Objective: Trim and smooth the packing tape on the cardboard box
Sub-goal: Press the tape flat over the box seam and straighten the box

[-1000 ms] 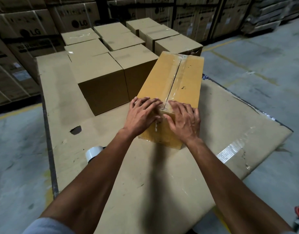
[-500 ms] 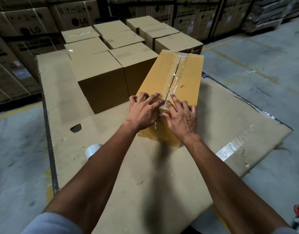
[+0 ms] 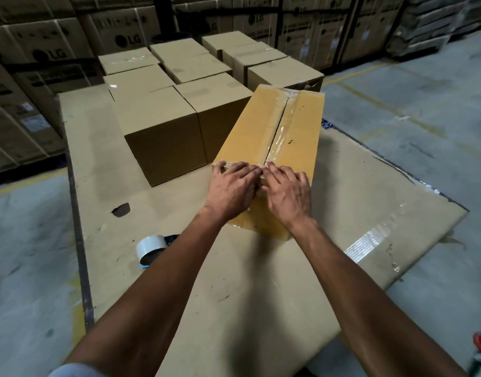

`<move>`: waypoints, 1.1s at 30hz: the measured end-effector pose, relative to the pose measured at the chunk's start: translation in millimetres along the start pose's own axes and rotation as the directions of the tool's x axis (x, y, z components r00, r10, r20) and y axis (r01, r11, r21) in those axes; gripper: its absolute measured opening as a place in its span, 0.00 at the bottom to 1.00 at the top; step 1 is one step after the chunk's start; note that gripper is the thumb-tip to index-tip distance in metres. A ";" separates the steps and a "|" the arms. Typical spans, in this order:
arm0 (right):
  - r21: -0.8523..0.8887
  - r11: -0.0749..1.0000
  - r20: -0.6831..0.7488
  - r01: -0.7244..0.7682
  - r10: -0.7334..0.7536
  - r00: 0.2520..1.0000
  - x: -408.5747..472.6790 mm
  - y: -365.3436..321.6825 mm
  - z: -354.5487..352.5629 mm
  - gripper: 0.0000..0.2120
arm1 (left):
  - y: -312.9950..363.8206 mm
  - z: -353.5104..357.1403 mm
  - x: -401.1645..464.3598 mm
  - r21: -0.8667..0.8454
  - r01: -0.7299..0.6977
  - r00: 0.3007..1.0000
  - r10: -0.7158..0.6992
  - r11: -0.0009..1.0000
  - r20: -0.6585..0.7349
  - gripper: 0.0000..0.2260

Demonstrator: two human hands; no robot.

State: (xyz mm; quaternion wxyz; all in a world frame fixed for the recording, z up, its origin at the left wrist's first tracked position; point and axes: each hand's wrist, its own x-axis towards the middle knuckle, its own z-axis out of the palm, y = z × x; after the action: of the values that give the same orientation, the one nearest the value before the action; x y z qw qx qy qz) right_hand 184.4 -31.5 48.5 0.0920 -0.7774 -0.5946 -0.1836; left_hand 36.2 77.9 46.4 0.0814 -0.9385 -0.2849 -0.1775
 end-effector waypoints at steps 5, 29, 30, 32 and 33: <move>-0.033 0.999 0.078 -0.018 0.021 0.997 9.9 -8.7 -7.8 0.27 | 3.3 -10.0 10.7 0.030 0.014 0.997 -0.016 0.999 0.077 0.29; 0.266 0.964 -0.096 -0.019 0.046 0.994 -0.7 -2.0 7.1 0.25 | 1.5 2.9 1.9 -0.041 -0.002 0.999 0.000 0.999 -0.049 0.22; 0.290 0.957 -0.135 -0.011 0.052 0.989 -2.7 -1.1 8.8 0.24 | -0.4 4.1 0.3 -0.055 -0.009 0.998 0.006 0.998 -0.065 0.22; 0.330 0.944 -0.175 -0.004 0.066 0.982 -5.4 -0.6 10.6 0.24 | -5.9 8.4 -3.6 -0.080 -0.031 0.994 0.023 0.996 -0.104 0.22; 0.345 0.938 -0.185 0.001 0.067 0.980 -5.4 -0.1 10.2 0.23 | -8.1 10.6 -4.9 -0.096 -0.042 0.991 0.029 0.994 -0.130 0.21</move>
State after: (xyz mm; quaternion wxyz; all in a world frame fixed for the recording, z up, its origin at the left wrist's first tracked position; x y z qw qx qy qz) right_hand 184.9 -32.6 37.1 0.2870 -0.7376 -0.5924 -0.1503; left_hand 30.9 84.7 35.2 0.0562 -0.9330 -0.2530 -0.2498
